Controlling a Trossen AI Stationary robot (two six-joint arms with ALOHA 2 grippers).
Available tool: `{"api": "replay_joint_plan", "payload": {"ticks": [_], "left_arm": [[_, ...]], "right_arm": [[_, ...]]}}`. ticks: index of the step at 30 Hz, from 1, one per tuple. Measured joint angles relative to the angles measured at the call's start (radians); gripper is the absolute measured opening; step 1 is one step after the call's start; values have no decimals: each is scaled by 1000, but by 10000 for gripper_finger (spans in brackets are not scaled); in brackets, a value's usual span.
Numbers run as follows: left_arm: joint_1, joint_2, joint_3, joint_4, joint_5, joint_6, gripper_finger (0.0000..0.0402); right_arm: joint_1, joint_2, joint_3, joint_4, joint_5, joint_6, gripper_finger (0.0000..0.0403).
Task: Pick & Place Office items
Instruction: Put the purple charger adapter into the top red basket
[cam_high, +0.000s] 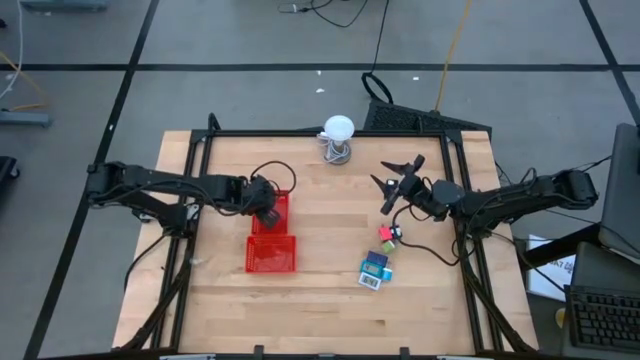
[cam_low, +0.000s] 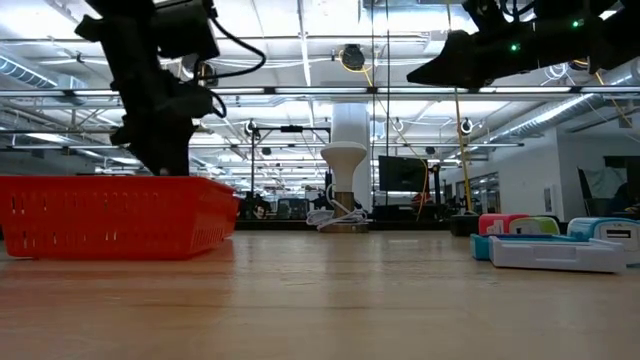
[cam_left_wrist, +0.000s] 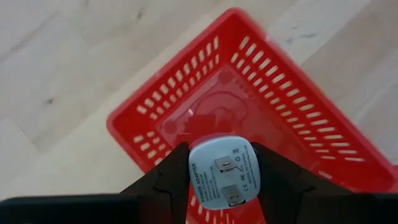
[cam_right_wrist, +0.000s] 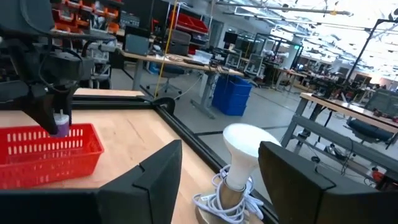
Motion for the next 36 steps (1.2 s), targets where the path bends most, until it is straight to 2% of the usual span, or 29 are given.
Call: {"api": "replay_joint_plan", "payload": {"ticks": [7,18,36], "left_arm": [[45,-1,-78,151,49,20,141],[75,8,-131,251,43,7,141],[74,26,-143,259,48,-45,141]], "right_arm": [[0,0,0,-5,0,-1,201],[0,0,0,-4,0,-1,200],[0,0,0,-4,1,0,200]]}}
